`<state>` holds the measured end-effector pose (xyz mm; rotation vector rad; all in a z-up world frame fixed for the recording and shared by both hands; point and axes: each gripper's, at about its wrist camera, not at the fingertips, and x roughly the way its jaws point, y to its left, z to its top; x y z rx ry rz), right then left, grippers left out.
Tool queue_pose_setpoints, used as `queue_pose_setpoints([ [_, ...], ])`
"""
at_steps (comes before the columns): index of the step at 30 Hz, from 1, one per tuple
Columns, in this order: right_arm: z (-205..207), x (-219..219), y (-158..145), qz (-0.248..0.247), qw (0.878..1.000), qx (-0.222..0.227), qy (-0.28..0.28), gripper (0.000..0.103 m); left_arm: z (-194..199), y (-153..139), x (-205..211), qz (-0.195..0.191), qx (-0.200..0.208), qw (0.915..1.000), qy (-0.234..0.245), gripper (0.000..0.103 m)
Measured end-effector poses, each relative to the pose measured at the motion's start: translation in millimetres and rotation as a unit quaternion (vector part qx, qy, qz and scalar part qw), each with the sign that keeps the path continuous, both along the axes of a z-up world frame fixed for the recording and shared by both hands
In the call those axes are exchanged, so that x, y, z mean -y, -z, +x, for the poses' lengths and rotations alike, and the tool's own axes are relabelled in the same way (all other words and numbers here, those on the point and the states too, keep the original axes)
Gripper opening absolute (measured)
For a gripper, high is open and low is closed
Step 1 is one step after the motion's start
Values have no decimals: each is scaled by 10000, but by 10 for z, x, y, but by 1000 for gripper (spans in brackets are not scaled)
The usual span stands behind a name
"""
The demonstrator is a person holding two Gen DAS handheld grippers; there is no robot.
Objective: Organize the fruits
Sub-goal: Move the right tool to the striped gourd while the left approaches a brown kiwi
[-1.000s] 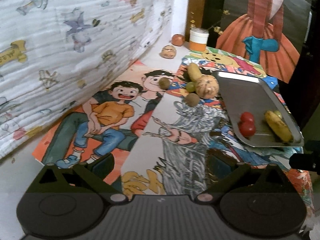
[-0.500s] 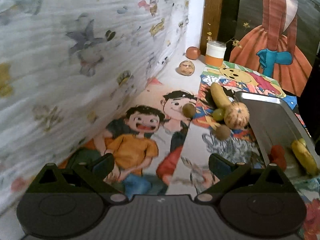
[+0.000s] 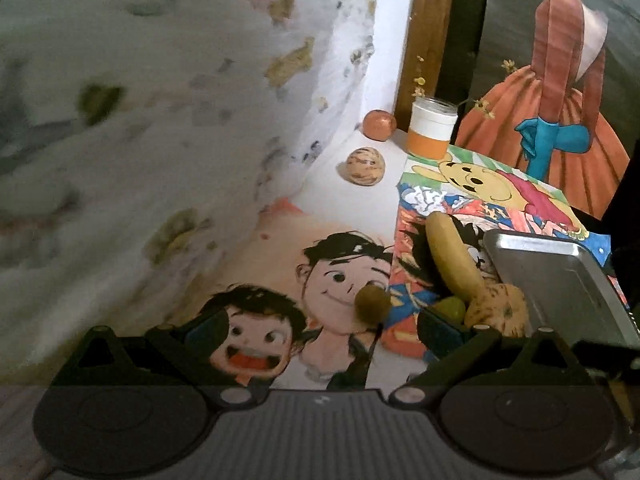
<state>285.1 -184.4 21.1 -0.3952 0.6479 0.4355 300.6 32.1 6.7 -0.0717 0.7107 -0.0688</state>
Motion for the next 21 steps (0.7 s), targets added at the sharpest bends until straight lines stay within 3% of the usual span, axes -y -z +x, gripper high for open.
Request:
queue_pose_setpoints([
  [8,182,-33,242,-27,9995,-215,-225,97,242,145,75,-57,-55,9993,353,94],
  [16,223,-192,338,-179,9989,-31,-427,92,367,265,123,-141,-226,9979,590,71],
  [21,264,-248,379,-211,9987,-6,-455,89,401,295,179,-72,-220,9976,654,62],
])
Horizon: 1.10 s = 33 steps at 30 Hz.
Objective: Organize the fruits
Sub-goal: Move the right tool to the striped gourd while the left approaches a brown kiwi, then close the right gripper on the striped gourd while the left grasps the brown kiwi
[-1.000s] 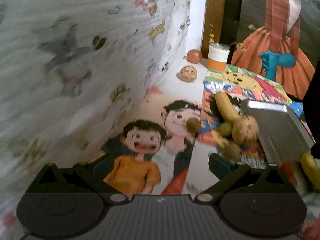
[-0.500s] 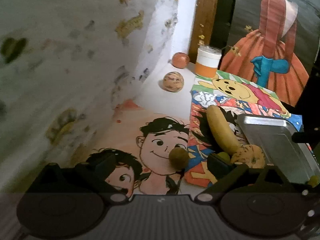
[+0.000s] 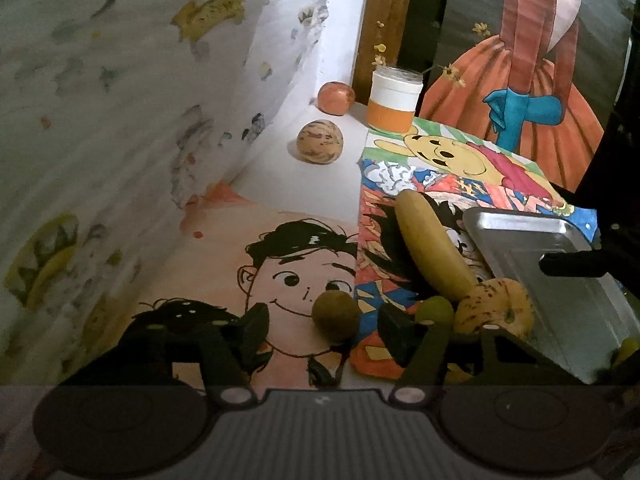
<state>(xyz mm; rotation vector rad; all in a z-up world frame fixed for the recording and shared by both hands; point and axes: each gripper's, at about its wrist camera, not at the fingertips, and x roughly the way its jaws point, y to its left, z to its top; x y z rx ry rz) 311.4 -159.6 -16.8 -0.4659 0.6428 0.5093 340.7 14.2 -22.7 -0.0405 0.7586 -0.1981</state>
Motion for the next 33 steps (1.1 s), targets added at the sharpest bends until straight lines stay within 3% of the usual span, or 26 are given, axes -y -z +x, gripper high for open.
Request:
queue_pose_setpoints([
  [7,34,-60,39,95,9999,-9,-56,83,33,33,51,132,47,9999,67,48],
  [14,44,-104,73,72,9999,-7,-81,76,35,45,68,180,98,9998,89,42],
  [18,37,-112,77,119,9999,-33,-117,70,43,40,83,146,96,9997,149,30],
  [27,75,-139,108,295,9993,-176,-157,56,39,44,97,111,87,9999,16,30],
  [33,75,-87,99,470,9986,-249,-63,56,13,19,75,6,18,9999,-131,30],
])
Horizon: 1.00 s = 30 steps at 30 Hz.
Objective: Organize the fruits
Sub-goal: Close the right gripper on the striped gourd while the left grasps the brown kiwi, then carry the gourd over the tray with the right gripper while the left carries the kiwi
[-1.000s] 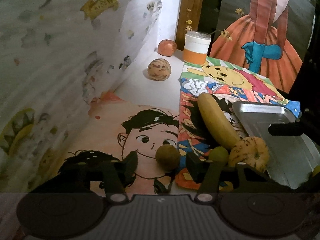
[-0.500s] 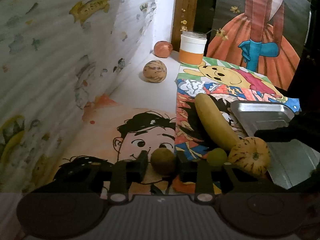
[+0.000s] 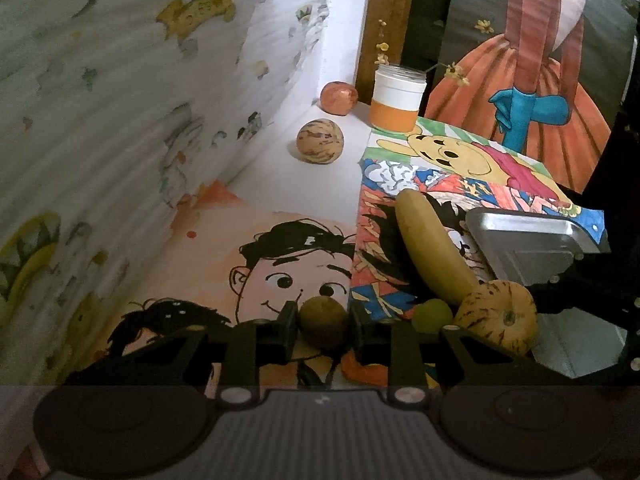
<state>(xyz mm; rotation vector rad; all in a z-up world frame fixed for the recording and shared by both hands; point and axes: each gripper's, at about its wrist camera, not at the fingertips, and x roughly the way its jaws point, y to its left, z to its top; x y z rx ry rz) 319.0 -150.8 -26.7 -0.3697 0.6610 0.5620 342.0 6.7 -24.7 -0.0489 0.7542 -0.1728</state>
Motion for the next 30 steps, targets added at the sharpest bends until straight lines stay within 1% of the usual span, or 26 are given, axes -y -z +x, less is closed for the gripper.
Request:
queue_pose_setpoints([
  [4,-77,77,-46,114,9999,11,127,56,-77,-35,12,-8,4,10000,-90,30],
  [7,-140,177,-118,338,9991,0,268,56,-163,-62,32,-15,-1,9999,-140,30],
  [14,-368,473,-252,484,9972,82,566,56,-338,-170,171,-82,38,9998,-154,30],
  [18,-503,787,-367,579,9935,169,964,56,-436,-250,343,-114,114,9999,-2,30],
  [21,-599,1027,-420,535,9904,221,1255,56,-478,-298,498,-190,135,9996,130,30],
  [25,-690,1318,-426,470,9856,245,1608,56,-492,-311,714,-382,110,9986,335,30],
  [30,-769,1592,-372,540,9774,148,2038,56,-488,-281,1018,-478,45,9966,667,30],
])
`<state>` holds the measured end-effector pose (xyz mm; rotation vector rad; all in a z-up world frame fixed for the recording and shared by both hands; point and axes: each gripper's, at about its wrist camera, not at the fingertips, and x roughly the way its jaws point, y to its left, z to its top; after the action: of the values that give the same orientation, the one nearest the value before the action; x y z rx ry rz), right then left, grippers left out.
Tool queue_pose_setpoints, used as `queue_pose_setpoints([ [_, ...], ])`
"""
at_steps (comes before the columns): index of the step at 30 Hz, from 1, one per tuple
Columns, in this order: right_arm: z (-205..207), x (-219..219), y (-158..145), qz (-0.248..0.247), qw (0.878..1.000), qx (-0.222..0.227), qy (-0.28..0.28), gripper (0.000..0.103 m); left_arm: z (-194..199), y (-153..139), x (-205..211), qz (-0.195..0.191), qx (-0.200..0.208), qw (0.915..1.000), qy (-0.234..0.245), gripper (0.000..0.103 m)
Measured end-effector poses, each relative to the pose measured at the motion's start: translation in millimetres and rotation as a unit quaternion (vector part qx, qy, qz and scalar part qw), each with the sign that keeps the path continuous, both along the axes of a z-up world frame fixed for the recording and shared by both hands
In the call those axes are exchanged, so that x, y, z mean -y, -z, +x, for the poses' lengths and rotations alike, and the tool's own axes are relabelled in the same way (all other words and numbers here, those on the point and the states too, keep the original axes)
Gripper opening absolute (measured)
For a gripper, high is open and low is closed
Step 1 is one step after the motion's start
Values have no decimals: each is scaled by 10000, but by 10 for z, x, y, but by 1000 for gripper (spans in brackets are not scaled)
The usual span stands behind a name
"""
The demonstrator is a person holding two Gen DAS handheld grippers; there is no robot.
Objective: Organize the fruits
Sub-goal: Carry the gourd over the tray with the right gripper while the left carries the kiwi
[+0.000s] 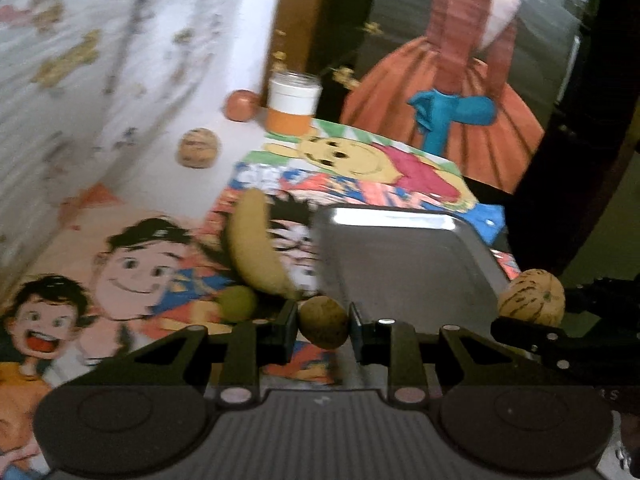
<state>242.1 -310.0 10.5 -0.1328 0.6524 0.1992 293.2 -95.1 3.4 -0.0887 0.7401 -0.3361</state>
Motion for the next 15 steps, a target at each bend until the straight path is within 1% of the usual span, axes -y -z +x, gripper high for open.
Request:
queue_pose_setpoints([
  [3,-25,73,53,82,9999,-49,141,56,21,46,147,-8,-67,9999,139,30],
  [9,-12,181,133,266,9989,-106,358,56,87,122,288,-8,-177,9996,222,30],
  [15,29,173,145,287,9988,-110,372,56,86,165,361,120,-207,9990,371,30],
])
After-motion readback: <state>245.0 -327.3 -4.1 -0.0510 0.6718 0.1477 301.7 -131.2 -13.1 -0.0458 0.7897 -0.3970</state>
